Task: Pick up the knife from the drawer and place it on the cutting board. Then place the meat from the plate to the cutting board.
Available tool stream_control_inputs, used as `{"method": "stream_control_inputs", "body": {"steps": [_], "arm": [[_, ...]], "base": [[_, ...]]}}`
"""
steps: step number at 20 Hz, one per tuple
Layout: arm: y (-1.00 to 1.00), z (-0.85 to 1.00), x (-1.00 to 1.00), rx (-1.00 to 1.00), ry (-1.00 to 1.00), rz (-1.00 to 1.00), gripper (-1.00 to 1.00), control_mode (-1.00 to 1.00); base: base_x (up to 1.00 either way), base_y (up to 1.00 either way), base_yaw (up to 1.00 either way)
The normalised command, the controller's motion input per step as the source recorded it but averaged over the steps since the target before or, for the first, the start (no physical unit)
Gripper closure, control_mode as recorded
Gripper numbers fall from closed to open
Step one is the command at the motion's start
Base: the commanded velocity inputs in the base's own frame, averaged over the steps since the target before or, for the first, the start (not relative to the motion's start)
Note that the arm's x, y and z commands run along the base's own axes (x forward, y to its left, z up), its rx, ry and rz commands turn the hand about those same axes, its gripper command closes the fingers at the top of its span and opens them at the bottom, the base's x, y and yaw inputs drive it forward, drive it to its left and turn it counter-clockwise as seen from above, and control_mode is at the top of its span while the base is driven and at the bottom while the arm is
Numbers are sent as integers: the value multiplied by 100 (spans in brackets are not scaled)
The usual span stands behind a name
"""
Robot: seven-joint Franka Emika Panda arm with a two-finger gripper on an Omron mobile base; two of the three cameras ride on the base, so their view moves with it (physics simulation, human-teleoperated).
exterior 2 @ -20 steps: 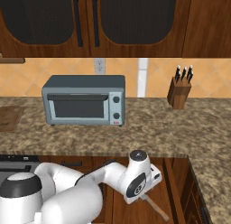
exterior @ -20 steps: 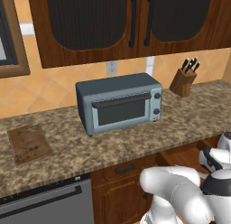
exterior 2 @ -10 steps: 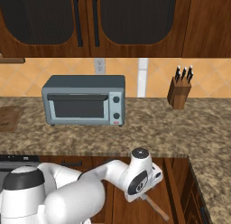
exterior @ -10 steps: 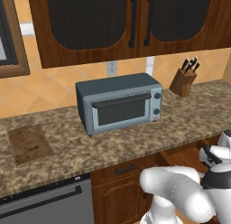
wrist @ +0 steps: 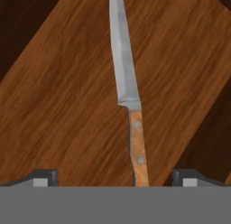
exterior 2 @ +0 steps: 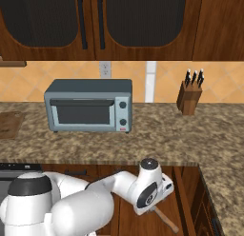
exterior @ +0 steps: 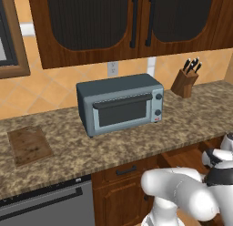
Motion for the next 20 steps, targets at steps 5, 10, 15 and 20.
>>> {"method": "stream_control_inputs", "body": {"steps": [5, 10, 15, 20], "arm": [[-44, -27, 1, 6, -2, 0, -100, -100], [-16, -22, 39, 10, 0, 2, -100, -100], [-11, -23, 17, 10, 2, 1, -100, -100], [0, -35, -8, 2, 3, 0, -100, -100]], "base": [[0, 0, 0], [0, 0, 0], [0, 0, 0], [0, 0, 0]]}}
